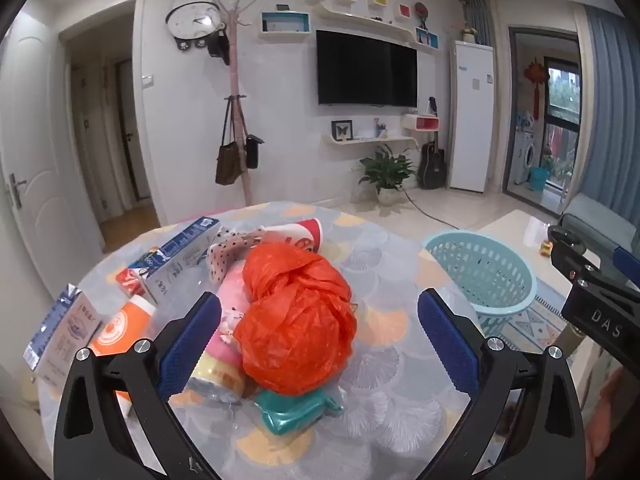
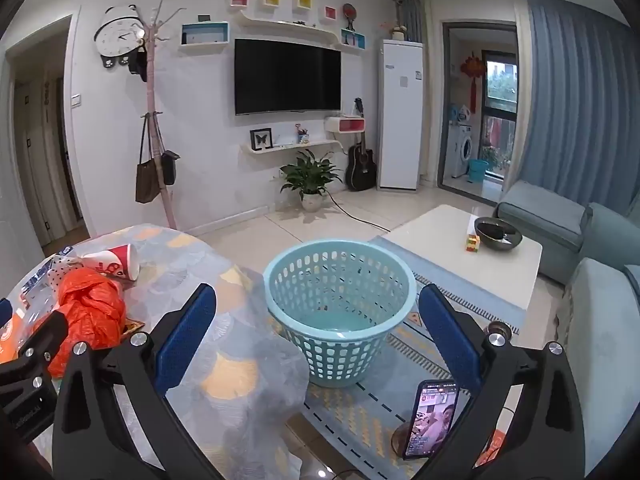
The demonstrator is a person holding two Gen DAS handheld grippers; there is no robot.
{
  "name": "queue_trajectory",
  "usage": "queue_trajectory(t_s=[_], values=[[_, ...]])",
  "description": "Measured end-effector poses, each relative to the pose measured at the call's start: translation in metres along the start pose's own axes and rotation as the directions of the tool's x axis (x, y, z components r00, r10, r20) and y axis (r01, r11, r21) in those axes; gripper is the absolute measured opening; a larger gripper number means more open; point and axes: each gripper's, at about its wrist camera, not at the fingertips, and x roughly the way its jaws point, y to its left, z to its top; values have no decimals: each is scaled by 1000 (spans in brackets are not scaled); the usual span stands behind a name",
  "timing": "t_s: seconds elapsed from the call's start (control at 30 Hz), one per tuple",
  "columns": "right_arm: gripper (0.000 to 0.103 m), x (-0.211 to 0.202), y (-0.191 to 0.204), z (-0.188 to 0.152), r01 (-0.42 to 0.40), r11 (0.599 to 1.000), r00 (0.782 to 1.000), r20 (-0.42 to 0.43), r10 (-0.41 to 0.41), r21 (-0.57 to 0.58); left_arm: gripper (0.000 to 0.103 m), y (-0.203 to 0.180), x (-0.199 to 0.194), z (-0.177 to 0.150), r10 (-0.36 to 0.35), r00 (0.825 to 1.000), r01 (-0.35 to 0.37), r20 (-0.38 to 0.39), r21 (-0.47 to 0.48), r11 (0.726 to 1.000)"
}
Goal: Collect trash
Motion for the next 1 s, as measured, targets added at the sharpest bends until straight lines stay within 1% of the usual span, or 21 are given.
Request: queue_trajectory(t_s=[0.07, 0.13, 0.2, 0.23, 0.27, 0.3, 0.33, 0.37, 0.4, 0.43, 0.47, 0.57, 0.6, 0.7, 0.8, 0.87, 0.97, 1.0], values=[[97, 0, -1, 0, -4, 1000, 1000, 2, 4, 5, 96, 4, -1, -1, -17, 1000, 17, -6, -2, 1000], [97, -1, -2, 1, -9, 1000, 1000, 3, 9, 7, 96, 2, 1, -1, -20, 1000, 20, -15, 11, 1000], [97, -3, -3, 0, -9, 1000, 1000, 8, 9, 0, 96, 7, 3, -3, -6, 1000, 6, -6, 7, 1000], [97, -2, -8, -6, -5, 1000, 1000, 6, 5, 4, 96, 10, 3, -4, 6, 1000, -6, 8, 5, 1000], [97, -1, -10, -4, -7, 1000, 1000, 0, 7, 11, 96, 14, 4, -5, 25, 999, -25, 30, -1, 1000], [97, 0, -8, -3, -2, 1000, 1000, -1, 2, 14, 96, 4, 1, -7, 72, 995, -72, 64, 6, 997], [97, 1, -10, -4, -3, 1000, 1000, -2, 3, 15, 96, -11, -3, -14, 107, 988, -110, 113, 15, 994], [97, 2, -10, -4, -2, 1000, 1000, 1, 2, 14, 96, -13, -4, -16, 136, 979, -141, 153, 22, 990], [97, 2, -9, -4, -1, 1000, 1000, 2, 1, 12, 96, -15, -3, -18, 167, 970, -176, 175, 31, 984], [97, 2, -12, -7, -1, 1000, 1000, 3, 1, 13, 96, -17, -4, -20, 188, 961, -199, 201, 34, 979], [97, 3, -13, -6, 1, 1000, 1000, 6, -2, 11, 96, -17, -6, -22, 193, 956, -204, 220, 28, 979], [97, 8, -18, -6, 6, 1000, 1000, 6, -7, 17, 96, -19, -8, -21, 192, 956, -203, 222, 30, 979], [97, 3, -11, -9, 13, 1000, 1000, 10, -13, 17, 96, -20, -14, -20, 197, 955, -208, 221, 28, 978], [97, 2, -10, -9, 19, 1000, 1000, 11, -19, 10, 96, -13, -10, -21, 184, 962, -189, 204, 10, 982], [97, 4, -11, -10, 22, 1000, 1000, 8, -22, 14, 96, -7, -9, -23, 146, 974, -147, 175, -10, 989], [97, 5, -13, -10, 15, 1000, 1000, 0, -15, 23, 96, -10, -3, -21, 154, 979, -157, 133, 12, 987], [97, 3, -14, -10, 19, 1000, 1000, 2, -19, 22, 96, -16, -8, -19, 162, 977, -170, 141, 44, 984], [97, 3, -13, -9, 15, 1000, 1000, 0, -15, 21, 96, -17, -12, -17, 153, 978, -162, 145, 52, 986]])
